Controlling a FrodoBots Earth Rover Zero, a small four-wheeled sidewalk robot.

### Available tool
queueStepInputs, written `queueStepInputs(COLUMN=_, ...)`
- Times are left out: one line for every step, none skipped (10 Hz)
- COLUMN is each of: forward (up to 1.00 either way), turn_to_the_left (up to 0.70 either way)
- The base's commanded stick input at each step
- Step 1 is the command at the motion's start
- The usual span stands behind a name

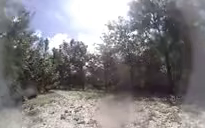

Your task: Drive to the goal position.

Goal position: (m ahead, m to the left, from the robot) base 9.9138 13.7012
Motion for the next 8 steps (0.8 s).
queueStepInputs(forward=0.70, turn_to_the_left=0.00)
queueStepInputs(forward=0.70, turn_to_the_left=0.00)
queueStepInputs(forward=0.70, turn_to_the_left=0.00)
queueStepInputs(forward=0.70, turn_to_the_left=0.00)
queueStepInputs(forward=0.70, turn_to_the_left=0.00)
queueStepInputs(forward=0.70, turn_to_the_left=0.00)
queueStepInputs(forward=0.70, turn_to_the_left=0.00)
queueStepInputs(forward=0.70, turn_to_the_left=0.00)
